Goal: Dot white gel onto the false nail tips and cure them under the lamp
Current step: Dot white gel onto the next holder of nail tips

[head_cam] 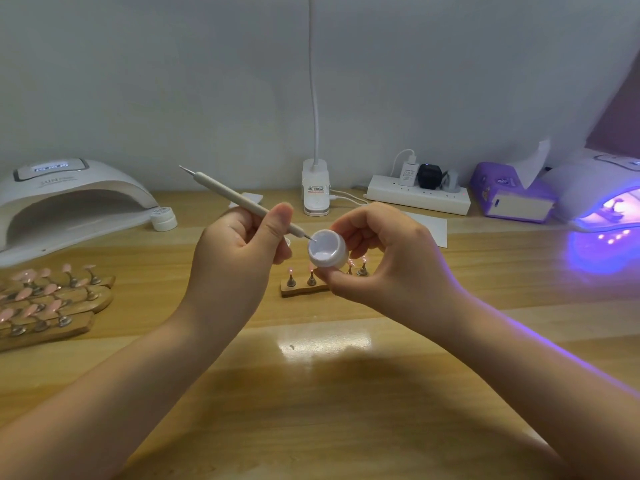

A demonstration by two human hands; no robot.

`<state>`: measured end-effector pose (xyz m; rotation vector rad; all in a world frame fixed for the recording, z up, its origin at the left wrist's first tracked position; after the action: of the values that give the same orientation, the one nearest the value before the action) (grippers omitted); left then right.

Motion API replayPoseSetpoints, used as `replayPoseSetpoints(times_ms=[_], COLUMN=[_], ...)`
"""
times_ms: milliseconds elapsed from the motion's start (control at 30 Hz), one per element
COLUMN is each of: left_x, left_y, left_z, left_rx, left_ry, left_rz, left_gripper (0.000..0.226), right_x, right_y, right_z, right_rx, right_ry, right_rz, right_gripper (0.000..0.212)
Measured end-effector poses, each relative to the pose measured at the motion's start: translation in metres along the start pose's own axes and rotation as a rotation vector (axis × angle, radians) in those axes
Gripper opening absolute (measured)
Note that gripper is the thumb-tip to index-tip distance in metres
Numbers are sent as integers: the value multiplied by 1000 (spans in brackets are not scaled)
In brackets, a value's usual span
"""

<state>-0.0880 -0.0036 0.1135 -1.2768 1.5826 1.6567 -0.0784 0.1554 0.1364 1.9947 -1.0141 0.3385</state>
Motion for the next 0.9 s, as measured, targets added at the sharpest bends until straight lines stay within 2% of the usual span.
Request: replayPoseSetpoints(times_ms=[367,667,900], left_x=[9,11,10], left_y=[1,1,3], left_z=[2,7,7], left_rx=[13,48,58], left_ry=[-95,-282,-307], left_rz=[-41,-78,-70], left_gripper=[24,14,13], right_x=[0,0,-1], right_y=[1,0,1], right_z=[-2,-1,-2], right_rx=[-6,-6,-16], right_ry=[-11,-16,-16], right_rz=[6,2,13], right_gripper=[39,39,39])
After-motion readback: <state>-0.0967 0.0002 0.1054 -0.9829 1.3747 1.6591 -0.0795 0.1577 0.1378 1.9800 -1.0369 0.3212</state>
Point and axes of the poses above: each hand's wrist, its own y-axis towards the middle knuckle, its own z-axis out of the palm, x = y × z, the point moved 10 cm from there along y, towards the middle knuckle, and after that the axes turned 2 degrees about z, right-handed, at the moved point
